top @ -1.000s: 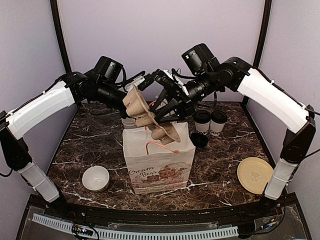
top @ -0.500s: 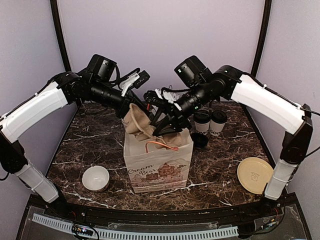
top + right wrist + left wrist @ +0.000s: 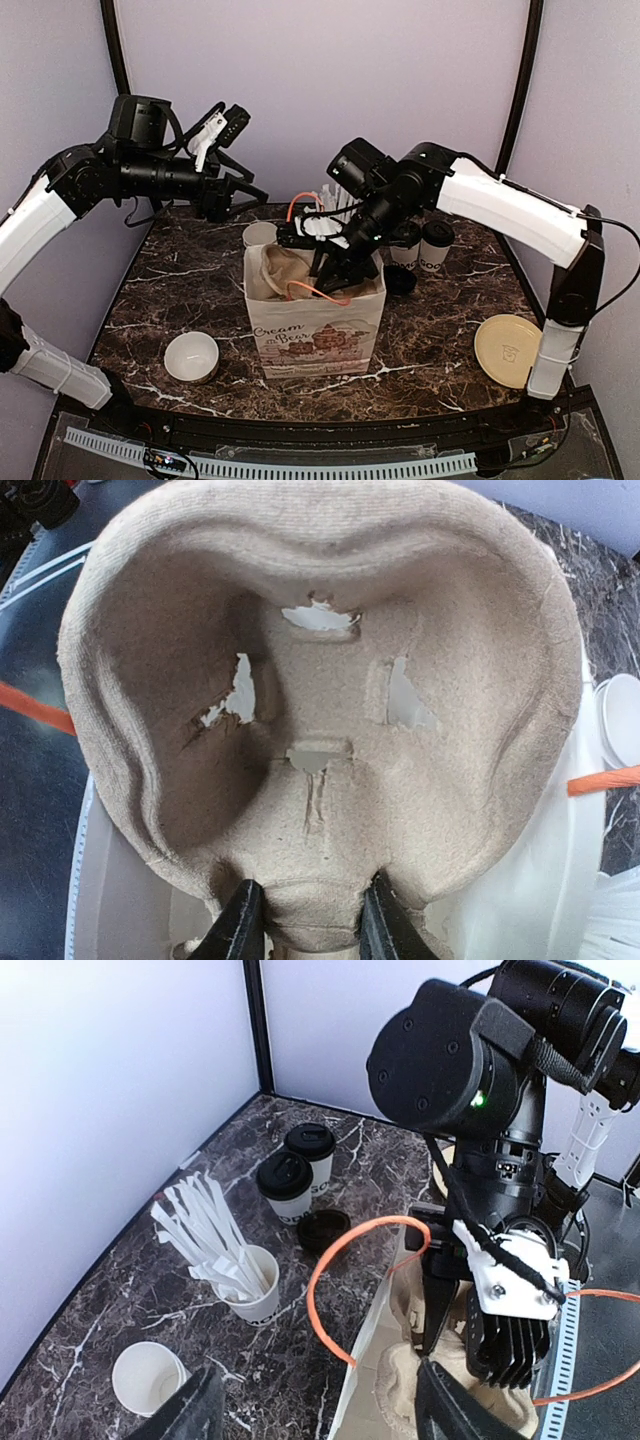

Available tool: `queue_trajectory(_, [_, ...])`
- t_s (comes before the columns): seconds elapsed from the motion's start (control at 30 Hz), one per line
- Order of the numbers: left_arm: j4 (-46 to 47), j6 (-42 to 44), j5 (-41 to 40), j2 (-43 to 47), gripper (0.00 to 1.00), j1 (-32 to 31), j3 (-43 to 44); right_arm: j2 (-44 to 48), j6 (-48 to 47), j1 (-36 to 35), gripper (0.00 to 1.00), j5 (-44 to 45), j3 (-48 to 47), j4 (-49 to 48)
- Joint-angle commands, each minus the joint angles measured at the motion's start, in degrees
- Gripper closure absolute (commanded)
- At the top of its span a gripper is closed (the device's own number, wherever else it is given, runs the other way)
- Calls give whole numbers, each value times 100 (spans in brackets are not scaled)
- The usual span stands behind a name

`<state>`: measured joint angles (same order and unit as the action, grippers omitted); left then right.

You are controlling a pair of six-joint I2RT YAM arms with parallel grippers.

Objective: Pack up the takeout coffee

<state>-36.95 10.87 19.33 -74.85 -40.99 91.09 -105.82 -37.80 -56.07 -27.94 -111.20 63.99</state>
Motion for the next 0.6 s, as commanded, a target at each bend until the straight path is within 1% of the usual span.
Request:
queue_trajectory(0.0, [385,-27,-396,247,32,79,-273,21,217,-201,72,555,-3,154])
queue_trajectory(0.27, [482,-9,-515,298,32,136,-494,54,437,-361,71,1149,348,148])
queue_trajectory(0.57, [542,29,-597,254,31,231,-576,292,299,-457,70,1796,1023,173])
